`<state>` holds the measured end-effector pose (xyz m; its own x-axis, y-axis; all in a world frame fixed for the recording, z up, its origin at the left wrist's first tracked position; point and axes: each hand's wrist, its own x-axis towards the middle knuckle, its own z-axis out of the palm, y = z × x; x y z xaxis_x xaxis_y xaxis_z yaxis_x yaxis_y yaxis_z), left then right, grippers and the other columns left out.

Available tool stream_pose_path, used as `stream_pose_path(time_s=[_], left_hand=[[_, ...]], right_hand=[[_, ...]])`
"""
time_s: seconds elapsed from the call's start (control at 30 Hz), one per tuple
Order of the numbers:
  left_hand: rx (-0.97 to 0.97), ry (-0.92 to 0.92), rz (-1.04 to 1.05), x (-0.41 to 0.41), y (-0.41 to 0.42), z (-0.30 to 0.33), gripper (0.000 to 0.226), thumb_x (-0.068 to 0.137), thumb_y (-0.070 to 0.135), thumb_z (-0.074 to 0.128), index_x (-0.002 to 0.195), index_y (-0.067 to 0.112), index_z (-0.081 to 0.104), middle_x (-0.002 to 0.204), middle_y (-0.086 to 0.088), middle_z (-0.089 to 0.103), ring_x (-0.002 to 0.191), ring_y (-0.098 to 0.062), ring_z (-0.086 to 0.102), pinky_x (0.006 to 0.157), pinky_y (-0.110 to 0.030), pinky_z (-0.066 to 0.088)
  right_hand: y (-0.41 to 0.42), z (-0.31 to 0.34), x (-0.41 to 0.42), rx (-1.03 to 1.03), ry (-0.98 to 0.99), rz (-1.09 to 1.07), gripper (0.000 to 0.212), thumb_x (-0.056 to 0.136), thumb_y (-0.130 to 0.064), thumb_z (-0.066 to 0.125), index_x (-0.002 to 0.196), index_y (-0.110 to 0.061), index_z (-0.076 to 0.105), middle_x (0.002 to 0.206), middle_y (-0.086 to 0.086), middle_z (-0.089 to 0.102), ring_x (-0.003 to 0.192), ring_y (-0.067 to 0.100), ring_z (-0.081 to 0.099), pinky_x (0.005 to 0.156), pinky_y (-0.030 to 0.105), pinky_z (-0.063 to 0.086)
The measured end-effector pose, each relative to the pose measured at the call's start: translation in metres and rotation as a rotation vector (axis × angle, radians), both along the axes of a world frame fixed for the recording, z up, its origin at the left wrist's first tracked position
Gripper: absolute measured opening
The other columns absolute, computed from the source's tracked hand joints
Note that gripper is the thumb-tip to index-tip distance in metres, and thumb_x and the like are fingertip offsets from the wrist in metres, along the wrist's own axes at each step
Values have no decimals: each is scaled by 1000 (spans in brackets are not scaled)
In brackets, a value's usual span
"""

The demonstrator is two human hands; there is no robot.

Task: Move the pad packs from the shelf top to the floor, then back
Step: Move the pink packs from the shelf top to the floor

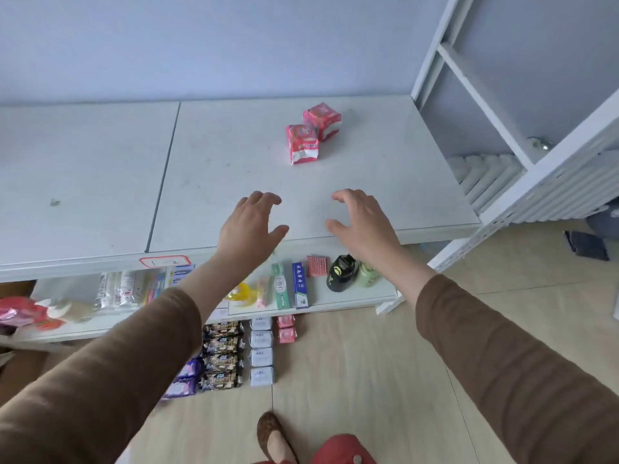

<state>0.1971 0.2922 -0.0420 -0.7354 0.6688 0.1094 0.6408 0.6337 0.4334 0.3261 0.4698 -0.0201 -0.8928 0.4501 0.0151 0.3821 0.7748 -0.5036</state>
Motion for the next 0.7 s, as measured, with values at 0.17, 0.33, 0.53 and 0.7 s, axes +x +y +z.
stream_pose_path(time_s=[0.17, 0.33, 0.53, 0.7], left_hand=[[17, -47, 15, -51, 34, 14, 47, 90, 37, 64, 131, 18, 52, 129, -3, 54, 121, -24, 49, 94, -39, 44], [27, -102, 68, -100, 80, 20, 47, 90, 38, 64, 130, 17, 52, 128, -5, 54, 116, -24, 55, 96, -41, 45], [5, -148, 115, -155, 148, 19, 50, 91, 43, 63, 132, 17, 51, 128, -4, 54, 114, -23, 55, 97, -40, 45], [-15, -193, 142, -198, 199, 19, 49, 91, 42, 62, 132, 16, 51, 126, -3, 55, 112, -21, 55, 92, -36, 45]], right_hand=[[37, 9, -50, -13, 5, 0, 50, 97, -37, 57, 141, -16, 47, 141, 4, 50, 130, 23, 43, 103, 34, 38], [92, 6, -108, -48, -13, -37, 49, 97, -41, 56, 137, -14, 50, 138, 8, 53, 128, 27, 47, 102, 36, 40], [152, -11, -170, -163, -47, -108, 44, 95, -47, 55, 122, -12, 53, 124, 9, 57, 113, 29, 55, 88, 35, 43], [162, -31, -203, -399, -130, -78, 59, 87, -73, 47, 92, -16, 61, 81, -2, 64, 76, 21, 61, 65, 28, 38]])
